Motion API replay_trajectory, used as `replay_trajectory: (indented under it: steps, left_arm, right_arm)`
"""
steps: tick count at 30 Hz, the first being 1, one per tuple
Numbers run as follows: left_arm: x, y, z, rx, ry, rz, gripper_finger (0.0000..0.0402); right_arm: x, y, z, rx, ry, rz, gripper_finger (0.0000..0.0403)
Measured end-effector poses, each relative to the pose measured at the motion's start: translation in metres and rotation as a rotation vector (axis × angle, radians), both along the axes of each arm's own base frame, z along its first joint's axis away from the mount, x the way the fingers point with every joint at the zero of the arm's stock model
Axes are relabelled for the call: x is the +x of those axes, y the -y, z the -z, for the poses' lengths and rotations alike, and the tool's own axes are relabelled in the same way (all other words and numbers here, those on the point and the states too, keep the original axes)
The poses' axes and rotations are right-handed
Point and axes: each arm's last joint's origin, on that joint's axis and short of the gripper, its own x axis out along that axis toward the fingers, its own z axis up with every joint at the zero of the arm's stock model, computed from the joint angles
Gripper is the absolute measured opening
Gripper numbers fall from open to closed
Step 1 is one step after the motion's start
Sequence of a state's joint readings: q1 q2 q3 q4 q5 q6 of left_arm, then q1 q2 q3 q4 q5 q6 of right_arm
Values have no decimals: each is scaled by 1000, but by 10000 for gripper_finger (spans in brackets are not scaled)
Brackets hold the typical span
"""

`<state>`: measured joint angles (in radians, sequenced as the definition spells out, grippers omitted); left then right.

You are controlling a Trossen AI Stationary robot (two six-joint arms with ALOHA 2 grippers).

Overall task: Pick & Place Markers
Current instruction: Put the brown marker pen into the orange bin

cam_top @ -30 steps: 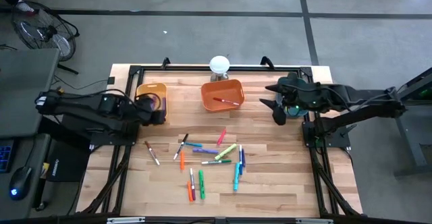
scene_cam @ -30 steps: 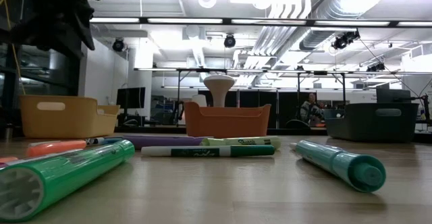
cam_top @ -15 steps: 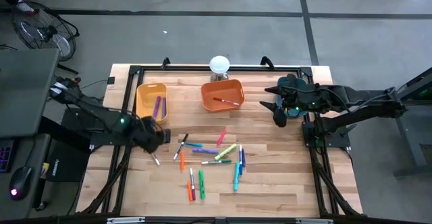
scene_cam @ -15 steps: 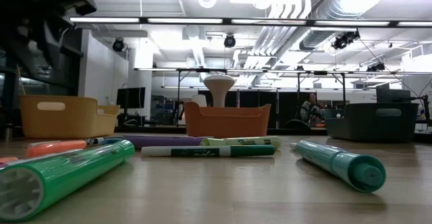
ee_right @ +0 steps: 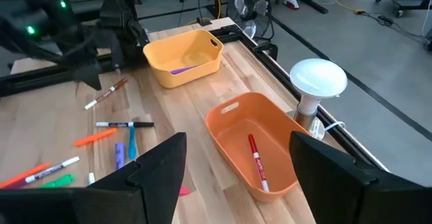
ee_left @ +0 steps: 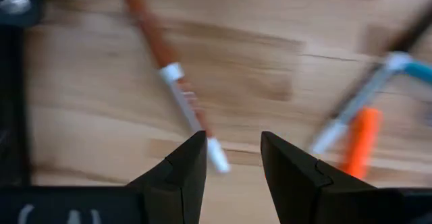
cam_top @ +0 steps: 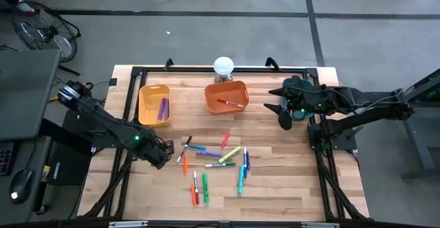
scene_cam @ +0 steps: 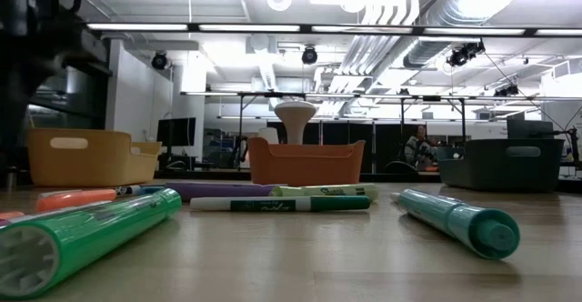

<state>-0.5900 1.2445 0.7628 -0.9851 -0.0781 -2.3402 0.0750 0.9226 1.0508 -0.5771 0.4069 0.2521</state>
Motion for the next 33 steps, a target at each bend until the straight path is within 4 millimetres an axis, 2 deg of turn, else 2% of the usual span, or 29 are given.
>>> replay_trajectory:
  steps: [4,12,15,21,27,33]
  left_arm:
    - [4,3,8,-1,-40,-4,124]
    - [6,4,17,49,-101,9,51]
    - [5,6,17,82,-87,87,31]
    - [9,7,18,118,-62,535,8]
    - [13,3,17,12,-82,1075,1]
    - [24,1,15,-114,90,1498,1]
  right_arm:
    - [0,-1,0,24,3,-17,252]
    - [0,-1,0,51,8,-29,252]
    - [0,-1,0,51,8,-29,252]
    - [0,-1,1,39,-1,-34,252]
    - [0,-1,1,27,-4,-35,252]
    - [0,-1,1,29,-4,-33,252]
